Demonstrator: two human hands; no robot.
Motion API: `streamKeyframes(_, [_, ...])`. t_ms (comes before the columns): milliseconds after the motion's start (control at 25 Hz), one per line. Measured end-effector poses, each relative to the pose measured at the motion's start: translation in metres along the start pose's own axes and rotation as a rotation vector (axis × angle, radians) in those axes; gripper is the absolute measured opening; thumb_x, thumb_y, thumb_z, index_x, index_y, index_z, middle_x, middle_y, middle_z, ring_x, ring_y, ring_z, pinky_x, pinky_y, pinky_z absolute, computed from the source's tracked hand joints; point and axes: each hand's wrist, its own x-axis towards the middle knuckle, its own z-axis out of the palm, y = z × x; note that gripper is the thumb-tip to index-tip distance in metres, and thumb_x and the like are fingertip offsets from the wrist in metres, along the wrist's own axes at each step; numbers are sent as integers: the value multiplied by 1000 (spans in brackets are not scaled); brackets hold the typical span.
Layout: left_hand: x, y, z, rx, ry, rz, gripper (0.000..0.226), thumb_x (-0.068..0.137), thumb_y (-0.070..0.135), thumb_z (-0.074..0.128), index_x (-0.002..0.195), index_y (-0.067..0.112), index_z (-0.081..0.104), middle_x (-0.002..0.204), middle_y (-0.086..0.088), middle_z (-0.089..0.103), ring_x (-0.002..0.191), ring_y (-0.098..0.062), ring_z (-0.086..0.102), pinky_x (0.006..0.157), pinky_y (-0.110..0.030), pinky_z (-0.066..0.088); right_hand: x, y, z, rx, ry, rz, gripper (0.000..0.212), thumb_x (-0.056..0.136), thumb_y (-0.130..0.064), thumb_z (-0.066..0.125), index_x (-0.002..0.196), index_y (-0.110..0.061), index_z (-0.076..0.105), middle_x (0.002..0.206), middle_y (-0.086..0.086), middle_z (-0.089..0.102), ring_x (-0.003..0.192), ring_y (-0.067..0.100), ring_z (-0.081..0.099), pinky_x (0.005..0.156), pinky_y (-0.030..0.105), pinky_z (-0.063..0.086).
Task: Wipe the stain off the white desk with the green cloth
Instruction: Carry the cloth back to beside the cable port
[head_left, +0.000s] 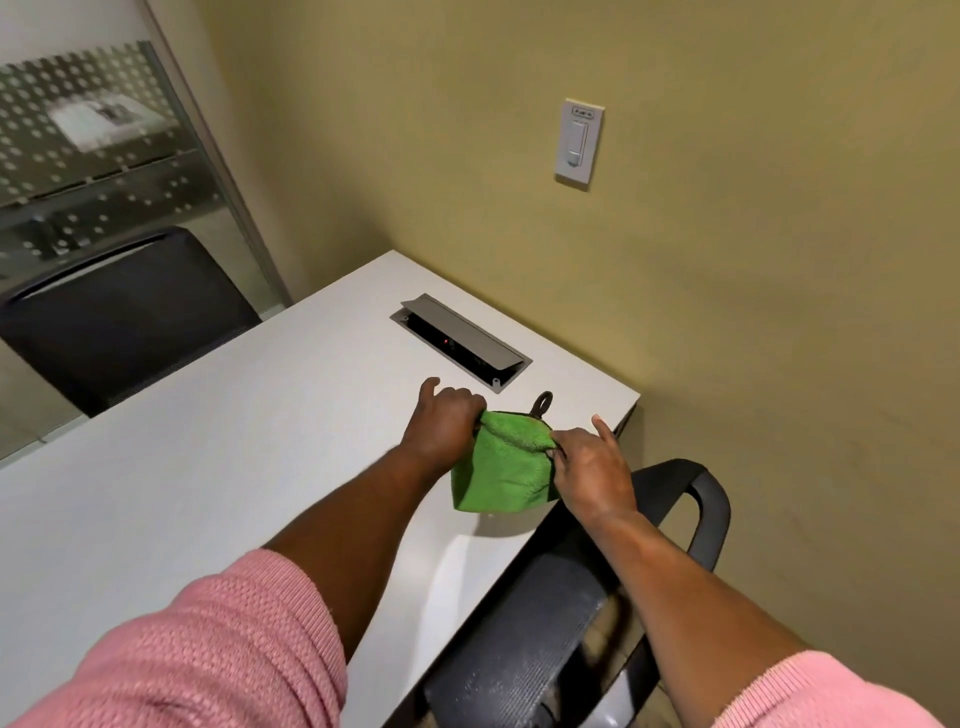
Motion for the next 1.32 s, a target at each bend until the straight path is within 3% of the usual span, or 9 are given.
streamKeyframes(400, [87, -3, 29, 85, -68, 145, 21, 90, 9, 52, 101, 20, 66, 102, -3, 67, 106, -27, 62, 119, -45, 24, 41, 34, 31, 6, -24, 188, 25, 101, -4, 56, 115, -6, 76, 99, 12, 78, 96, 27, 73, 130, 30, 10])
streamKeyframes(600, [130, -11, 63, 151, -132, 214, 22, 92, 10, 50, 102, 21, 66, 103, -2, 66, 106, -26, 62, 120, -45, 24, 57, 53, 60, -40, -125, 234, 34, 101, -7, 54, 131, -8, 69, 113, 10, 77, 110, 25, 70, 131, 33, 8])
streamKeyframes(680, [148, -13, 79, 166, -161, 236, 24, 91, 9, 50, 103, 21, 66, 104, -2, 66, 107, -27, 62, 119, -45, 24, 66, 63, 75, -51, -158, 256, 33, 99, -6, 58, 130, -7, 70, 110, 12, 77, 108, 29, 70, 131, 38, 14])
streamKeyframes(800, [172, -13, 99, 189, -192, 237, 26, 90, 9, 51, 107, 21, 66, 108, -3, 67, 111, -27, 62, 118, -45, 24, 79, 74, 99, -92, -74, 204, 24, 76, 4, 82, 99, -1, 79, 81, 16, 77, 77, 33, 75, 115, 55, 45])
streamKeyframes(840, [181, -12, 106, 199, -200, 232, 25, 91, 10, 52, 109, 21, 65, 111, -3, 67, 113, -27, 62, 118, -45, 25, 85, 81, 110, -104, -52, 199, 23, 75, 5, 83, 96, -2, 79, 79, 15, 76, 75, 32, 75, 112, 56, 47])
streamKeyframes(1000, [211, -14, 134, 191, -215, 209, 33, 90, 8, 49, 119, 18, 63, 118, -5, 65, 117, -29, 59, 119, -48, 27, 103, 105, 145, -89, -184, 317, 23, 100, -10, 58, 117, -7, 73, 103, 15, 76, 103, 32, 71, 128, 45, 23])
streamKeyframes(1200, [235, -16, 177, 118, -182, 216, 32, 93, 11, 46, 120, 16, 63, 120, -7, 65, 118, -32, 58, 114, -48, 26, 116, 125, 177, -84, -181, 393, 27, 98, -7, 59, 122, -3, 71, 108, 17, 76, 106, 33, 71, 127, 47, 23])
streamKeyframes(1320, [236, -15, 205, 38, -116, 212, 35, 95, 11, 50, 126, 13, 64, 133, -12, 65, 130, -35, 56, 118, -51, 28, 118, 131, 191, -46, -169, 419, 33, 99, -7, 58, 131, -2, 66, 127, 17, 72, 122, 33, 67, 127, 48, 22])
